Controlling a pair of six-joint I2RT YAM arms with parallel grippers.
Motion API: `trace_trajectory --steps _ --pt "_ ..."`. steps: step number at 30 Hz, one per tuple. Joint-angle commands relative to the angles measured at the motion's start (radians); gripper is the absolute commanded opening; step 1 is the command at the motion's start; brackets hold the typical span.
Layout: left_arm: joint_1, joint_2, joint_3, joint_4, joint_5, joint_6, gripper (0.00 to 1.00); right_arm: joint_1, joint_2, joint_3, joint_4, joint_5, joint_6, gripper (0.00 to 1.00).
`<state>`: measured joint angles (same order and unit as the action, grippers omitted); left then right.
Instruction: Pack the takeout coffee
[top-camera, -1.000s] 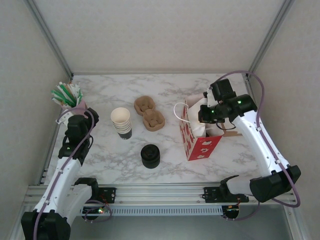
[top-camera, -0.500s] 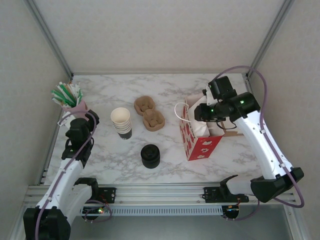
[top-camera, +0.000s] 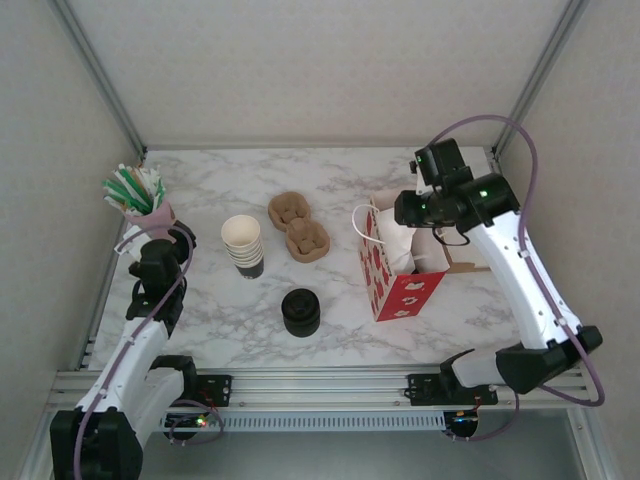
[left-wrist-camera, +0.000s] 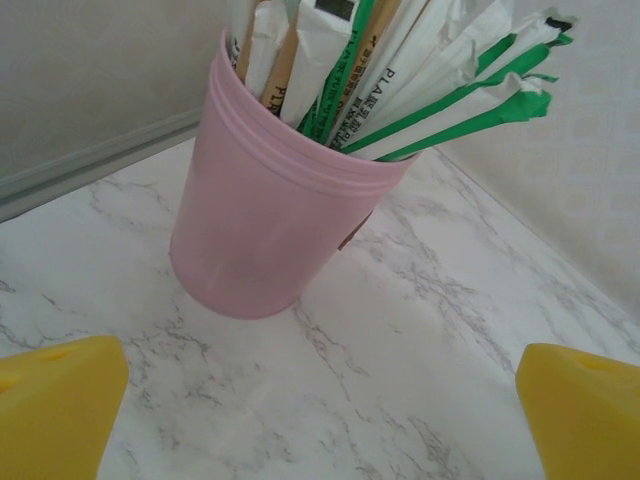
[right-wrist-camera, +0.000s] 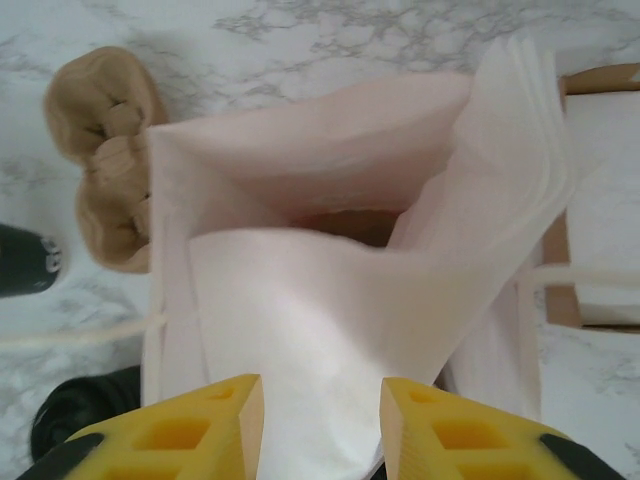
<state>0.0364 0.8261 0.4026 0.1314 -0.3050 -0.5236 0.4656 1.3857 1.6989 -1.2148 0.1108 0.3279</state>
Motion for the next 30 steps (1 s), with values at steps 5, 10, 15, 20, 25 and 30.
trace_trajectory --steps 5,10,15,20,25,30 --pt "0.023 0.021 -0.028 0.05 -0.011 0.02 1.0 0.01 0.098 0.001 0.026 0.086 -0.011 0.33" --pt "0.033 0.021 -0.044 0.077 0.002 0.028 1.0 0.038 0.122 -0.099 0.072 0.068 0.009 0.25" --pt "0.038 0.042 -0.051 0.115 0.021 0.065 1.0 0.073 0.101 -0.063 0.045 0.105 0.026 0.26" --pt "0.042 0.052 -0.079 0.175 0.008 0.128 1.0 0.08 0.005 0.011 0.057 0.151 0.025 0.42" --pt "0.063 0.061 -0.118 0.266 0.032 0.209 1.0 0.075 -0.123 0.009 0.128 0.266 -0.011 0.8" --pt "0.088 0.093 -0.141 0.339 0.048 0.249 1.0 -0.063 -0.202 -0.004 0.165 0.312 -0.033 0.99"
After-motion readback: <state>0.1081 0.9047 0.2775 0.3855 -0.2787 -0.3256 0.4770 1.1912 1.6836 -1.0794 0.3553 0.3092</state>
